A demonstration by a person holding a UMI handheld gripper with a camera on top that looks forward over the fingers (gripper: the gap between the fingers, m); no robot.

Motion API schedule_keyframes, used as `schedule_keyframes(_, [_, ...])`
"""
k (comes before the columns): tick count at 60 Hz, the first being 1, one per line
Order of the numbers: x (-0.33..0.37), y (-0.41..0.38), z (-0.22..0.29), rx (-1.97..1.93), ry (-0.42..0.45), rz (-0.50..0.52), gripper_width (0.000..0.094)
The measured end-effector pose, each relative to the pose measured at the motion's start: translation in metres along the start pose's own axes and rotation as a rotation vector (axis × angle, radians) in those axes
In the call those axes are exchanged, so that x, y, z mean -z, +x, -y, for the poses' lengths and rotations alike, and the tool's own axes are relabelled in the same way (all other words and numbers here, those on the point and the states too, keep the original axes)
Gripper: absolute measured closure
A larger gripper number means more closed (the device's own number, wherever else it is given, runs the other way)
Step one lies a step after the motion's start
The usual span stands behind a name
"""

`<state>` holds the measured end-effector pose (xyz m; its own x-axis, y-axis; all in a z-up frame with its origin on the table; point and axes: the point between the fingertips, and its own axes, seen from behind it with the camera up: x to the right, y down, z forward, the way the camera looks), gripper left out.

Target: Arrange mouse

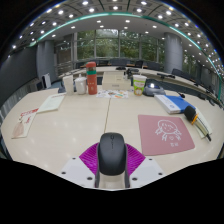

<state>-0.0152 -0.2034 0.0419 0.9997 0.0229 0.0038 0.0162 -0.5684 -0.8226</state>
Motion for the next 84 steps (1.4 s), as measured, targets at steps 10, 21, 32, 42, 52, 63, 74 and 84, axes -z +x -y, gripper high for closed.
schedule_keyframes(10, [0.041,0.028,0.124,-0.054,0.197,0.045,0.0601])
schedule_keyframes(21, [0.027,0.124,0.187,-0.077,0.281,-0.046,0.0604])
schedule_keyframes(32, [-0.048,0.208,0.123,-0.058,0.142,-0.131,0.0603])
schedule_keyframes(42, [-0.097,0.241,0.044,-0.075,-0.007,-0.139,0.0602])
schedule_keyframes(52, [-0.113,0.245,0.015,-0.094,-0.037,-0.108,0.0506])
schedule_keyframes(63, [-0.086,0.247,0.022,-0.084,-0.059,-0.13,0.0067])
schedule_keyframes(74, [-0.001,0.23,0.041,-0.091,-0.053,-0.165,0.0081])
schedule_keyframes(84, [0.102,0.198,0.044,-0.103,-0.037,-0.179,0.0082])
